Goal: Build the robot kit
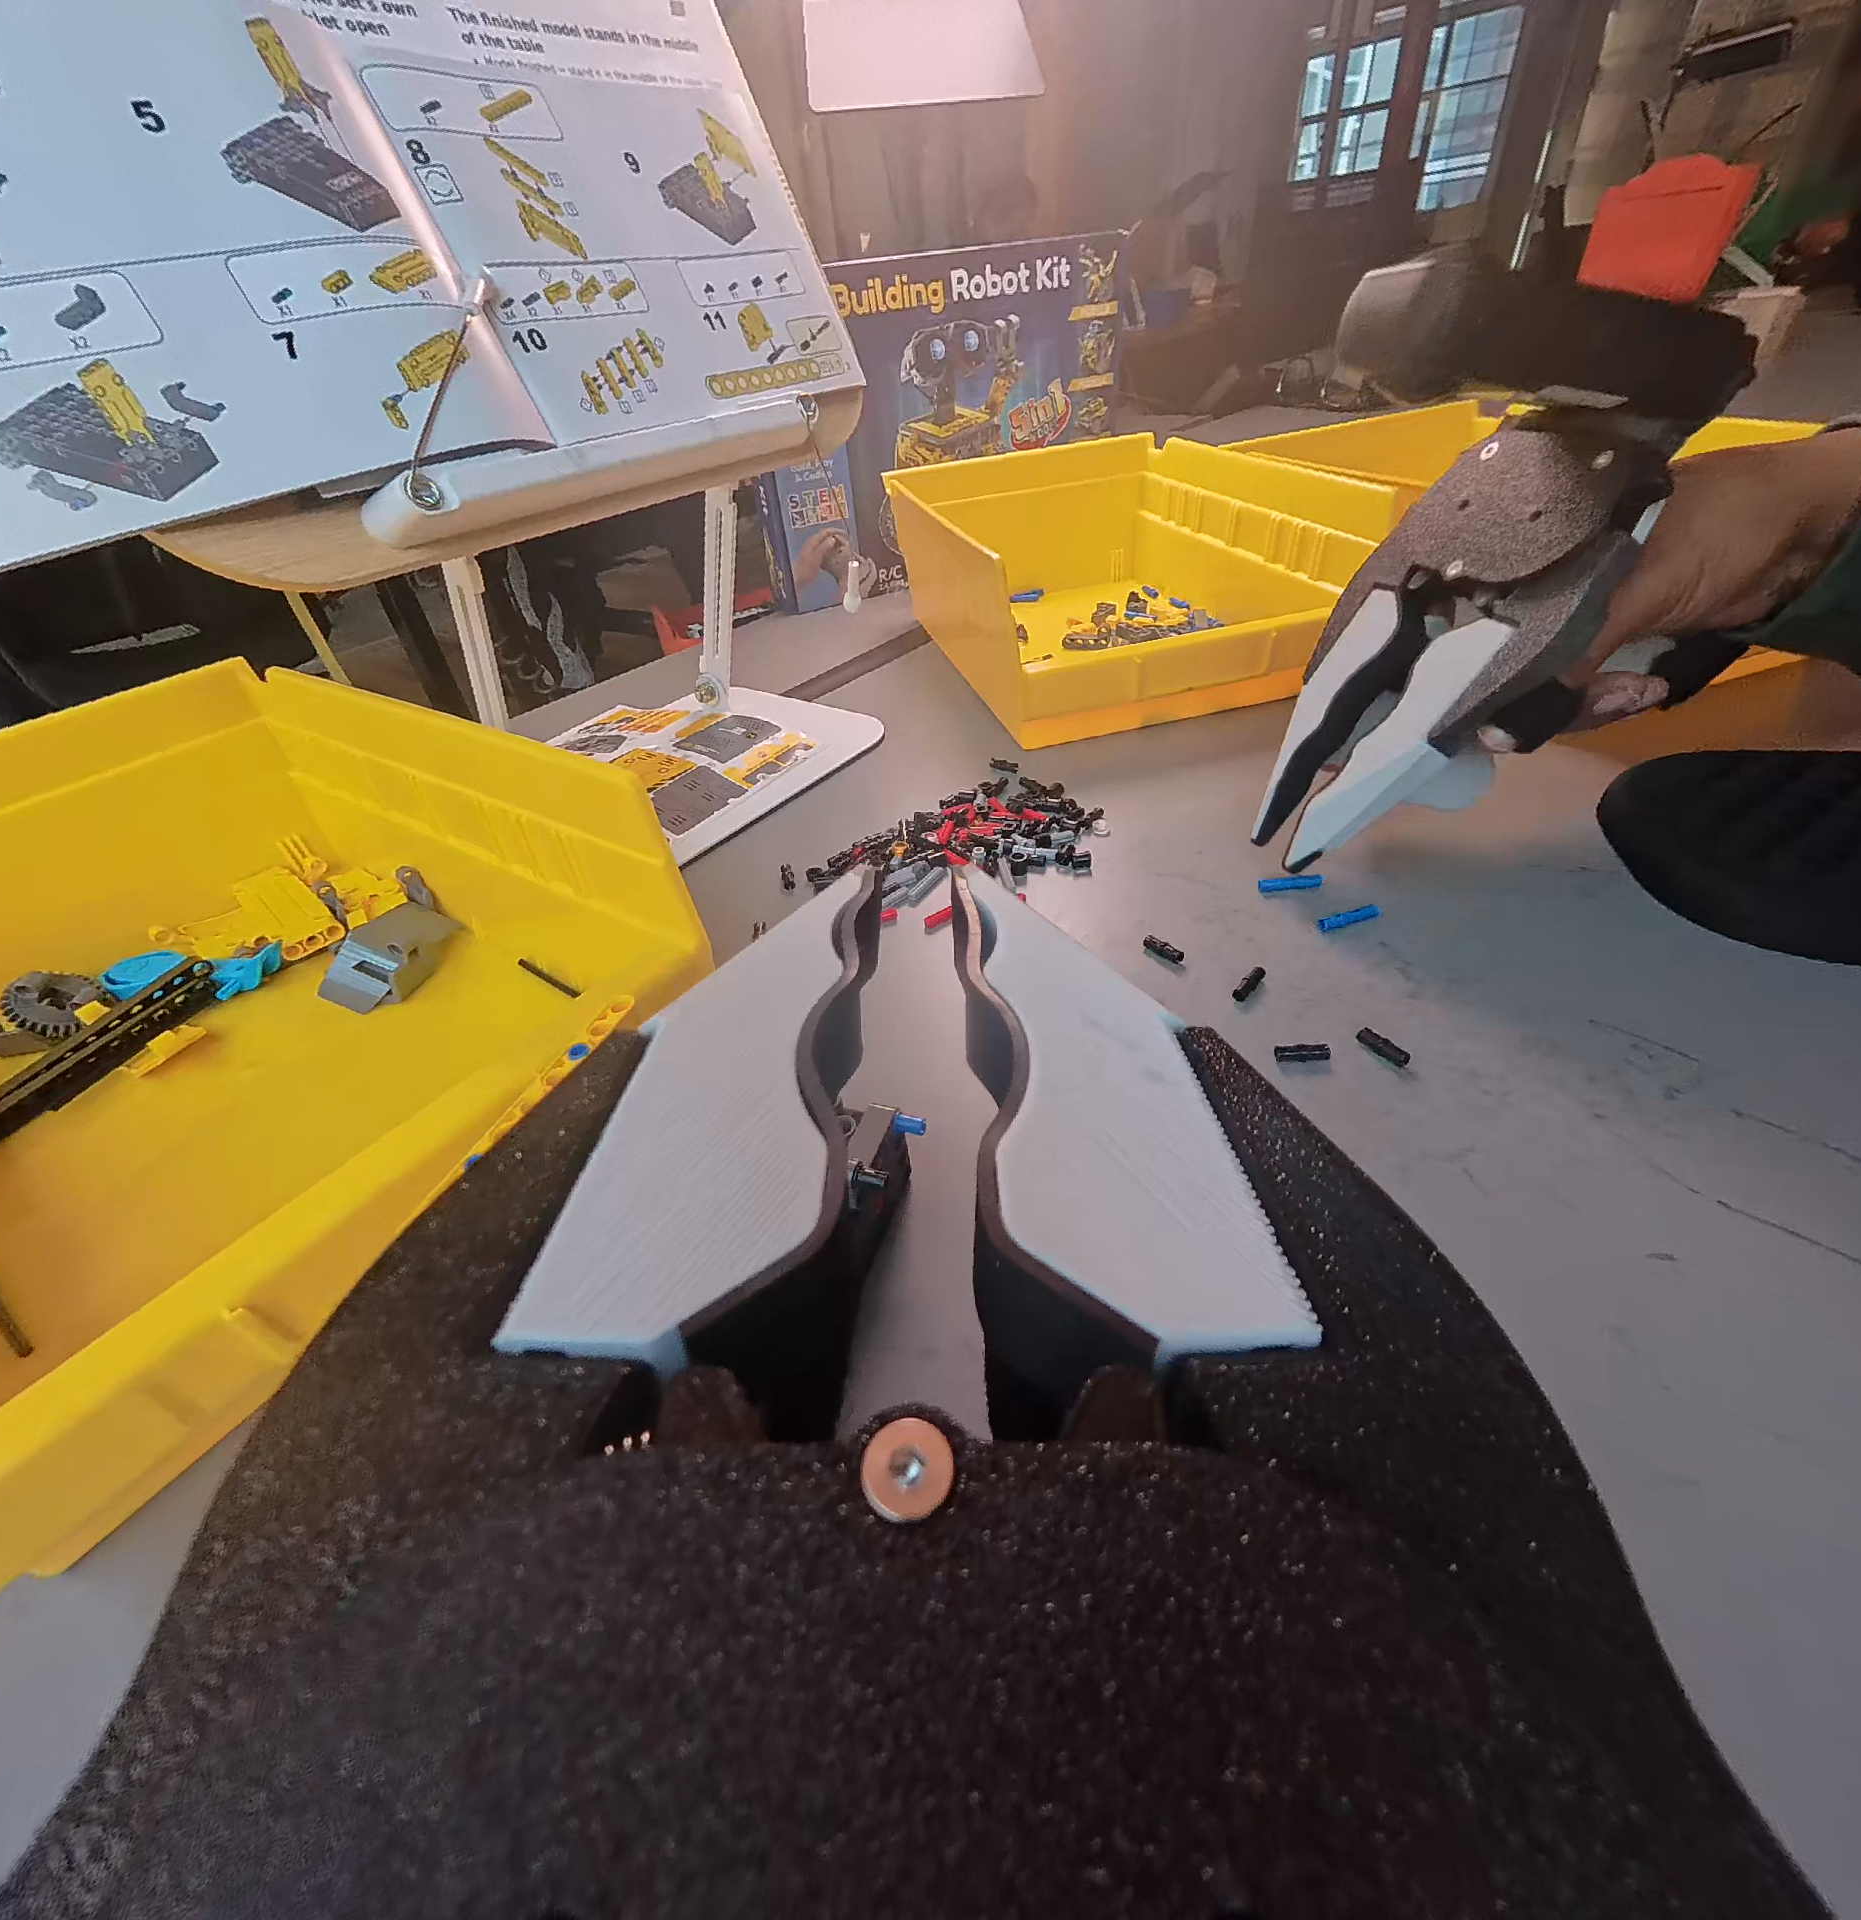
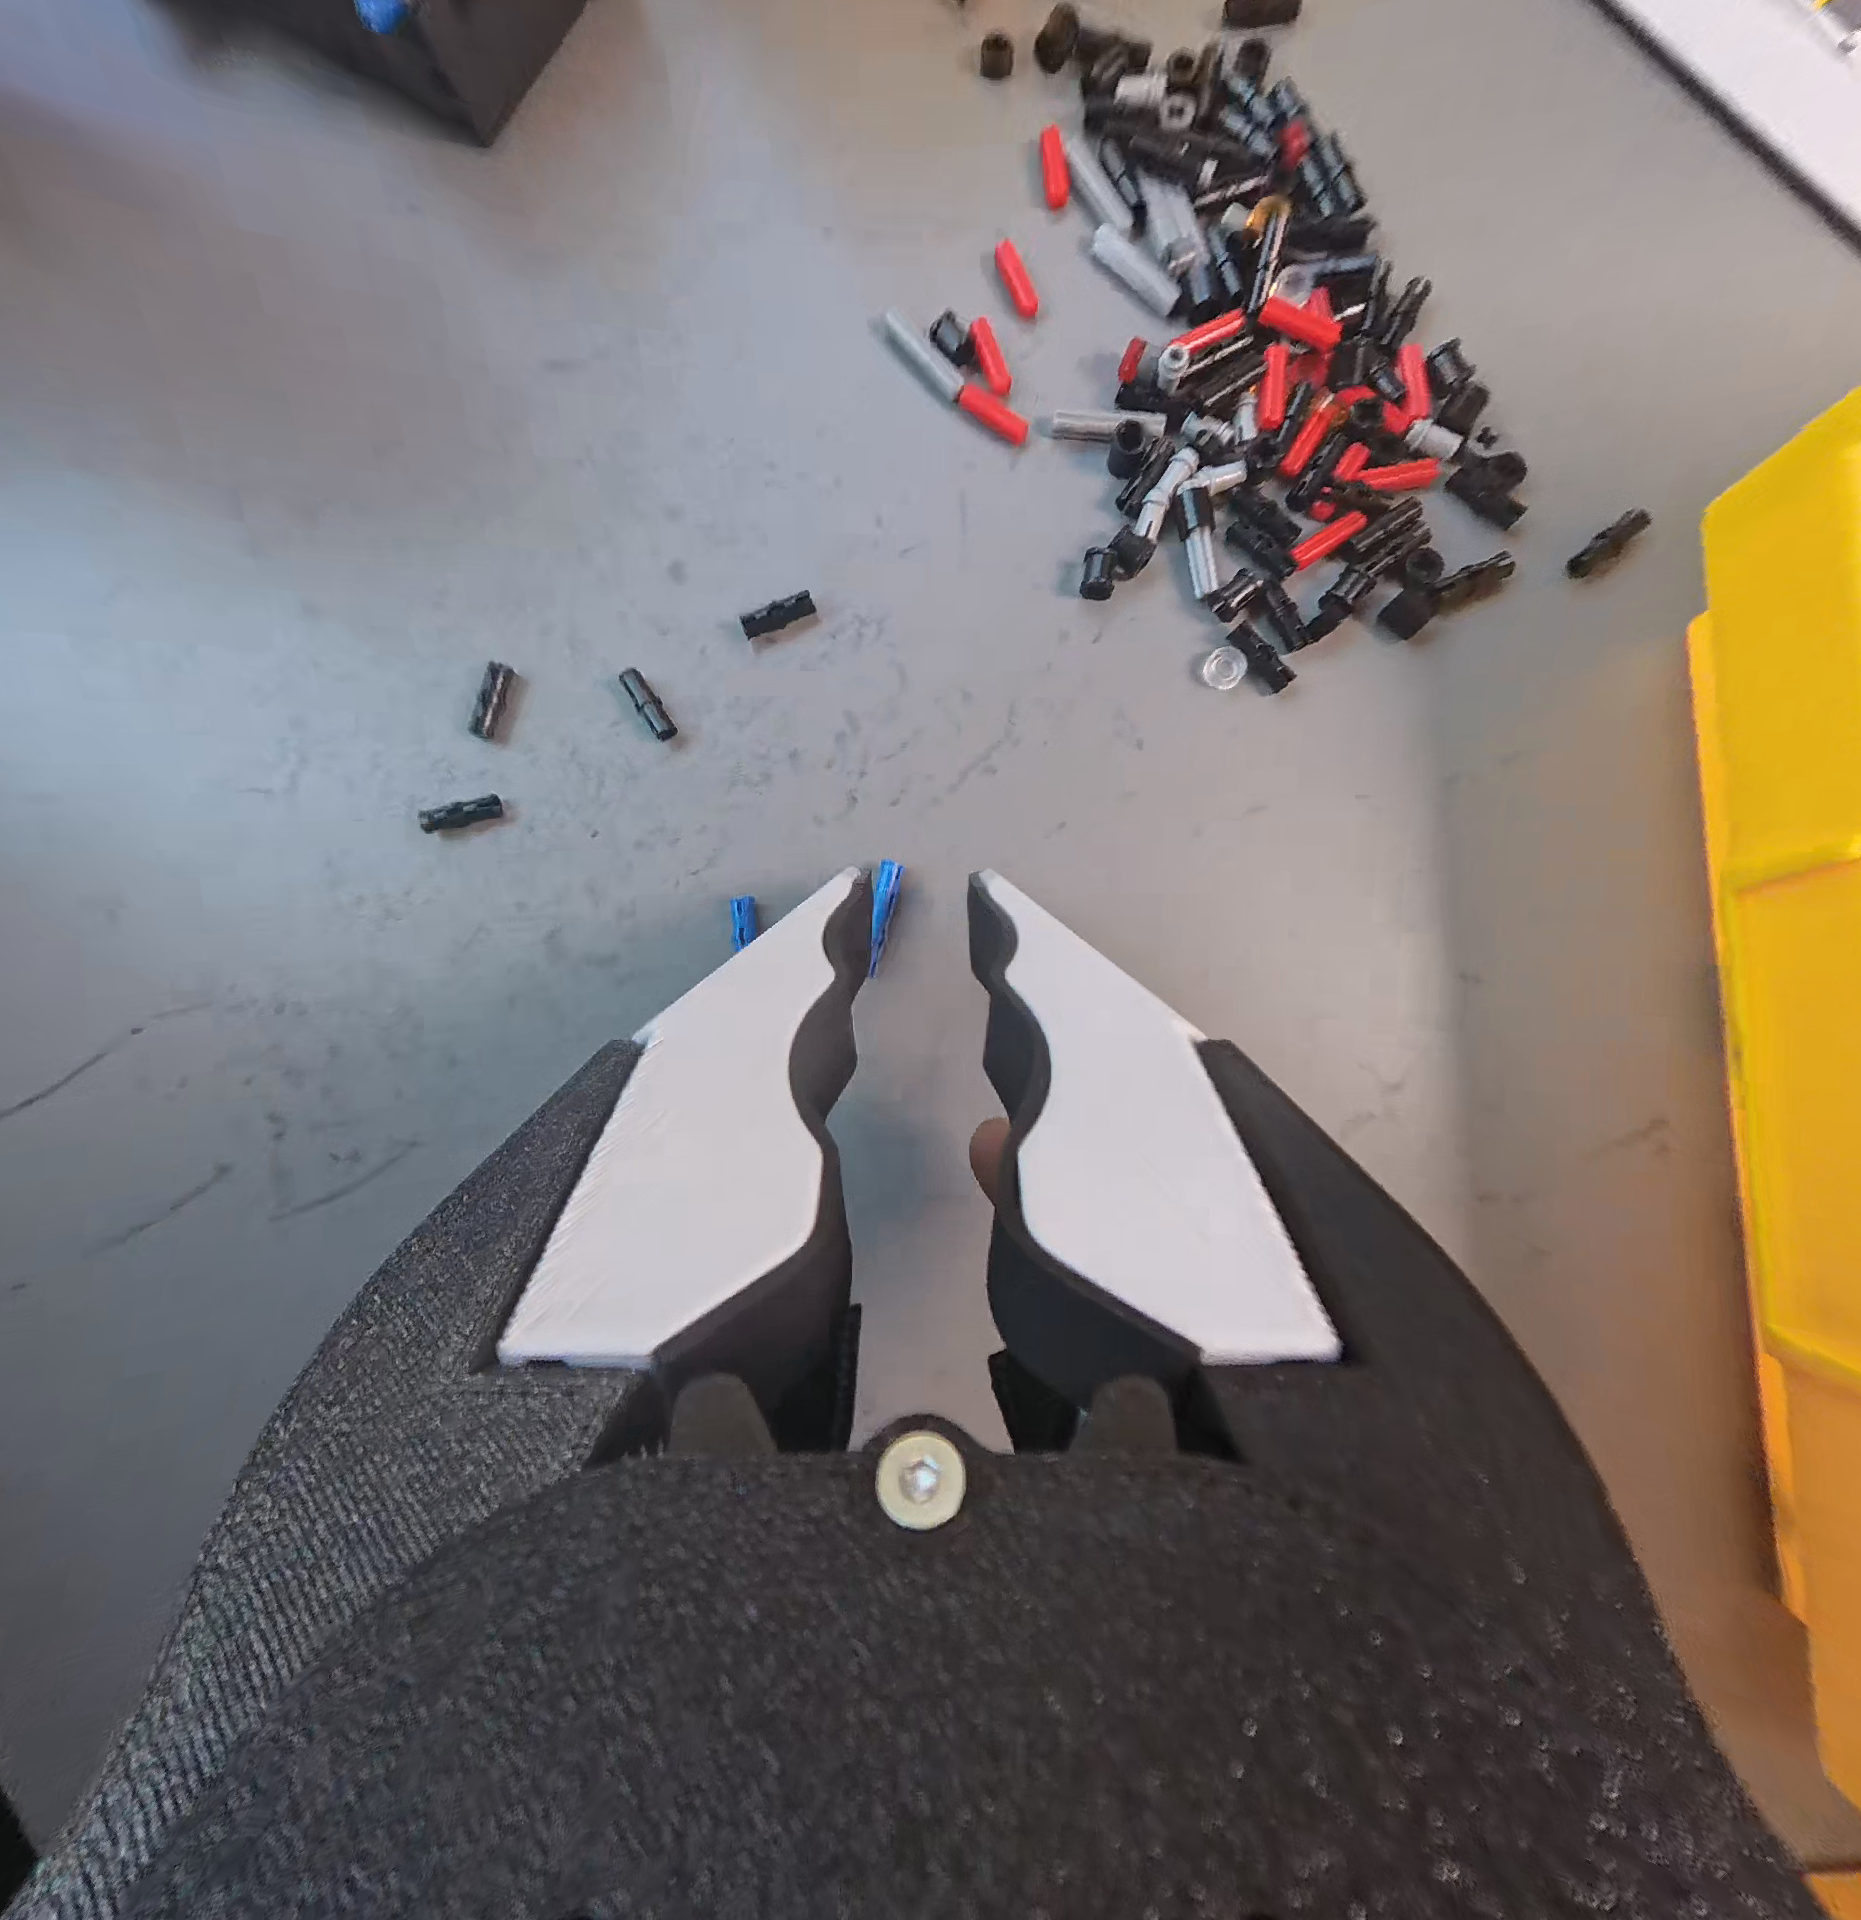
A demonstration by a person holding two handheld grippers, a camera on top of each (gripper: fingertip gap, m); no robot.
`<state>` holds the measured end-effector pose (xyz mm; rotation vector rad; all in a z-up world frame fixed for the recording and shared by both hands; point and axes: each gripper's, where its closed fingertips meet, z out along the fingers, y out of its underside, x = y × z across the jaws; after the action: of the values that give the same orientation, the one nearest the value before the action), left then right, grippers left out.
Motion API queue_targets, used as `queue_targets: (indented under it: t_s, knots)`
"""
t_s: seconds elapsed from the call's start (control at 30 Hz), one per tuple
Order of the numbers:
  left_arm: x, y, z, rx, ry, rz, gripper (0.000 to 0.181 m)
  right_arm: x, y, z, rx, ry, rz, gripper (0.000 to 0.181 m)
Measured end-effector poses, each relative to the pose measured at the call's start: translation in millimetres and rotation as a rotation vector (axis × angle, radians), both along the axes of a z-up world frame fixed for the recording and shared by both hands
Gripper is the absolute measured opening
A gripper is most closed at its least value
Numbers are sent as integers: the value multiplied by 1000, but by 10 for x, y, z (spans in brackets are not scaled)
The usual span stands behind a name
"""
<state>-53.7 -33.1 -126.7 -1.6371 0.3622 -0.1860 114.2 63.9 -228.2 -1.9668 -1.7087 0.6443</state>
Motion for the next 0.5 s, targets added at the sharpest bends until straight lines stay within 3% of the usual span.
queue_targets:
  t_s: [0.13, 0.27, 0.5]
  knots:
    - [-14, -1, 6, 3, 5, 6, 12, 35, 279, 234, -1, 208, -181, 20]
    - [-46, -1, 18, 8, 10, 20, 12, 289, 529, 376, 69, 298, -344, 20]
    - [-51, 16, -14, -1, 3, 23, 12, 562, 499, 435, 82, 340, -411, 22]
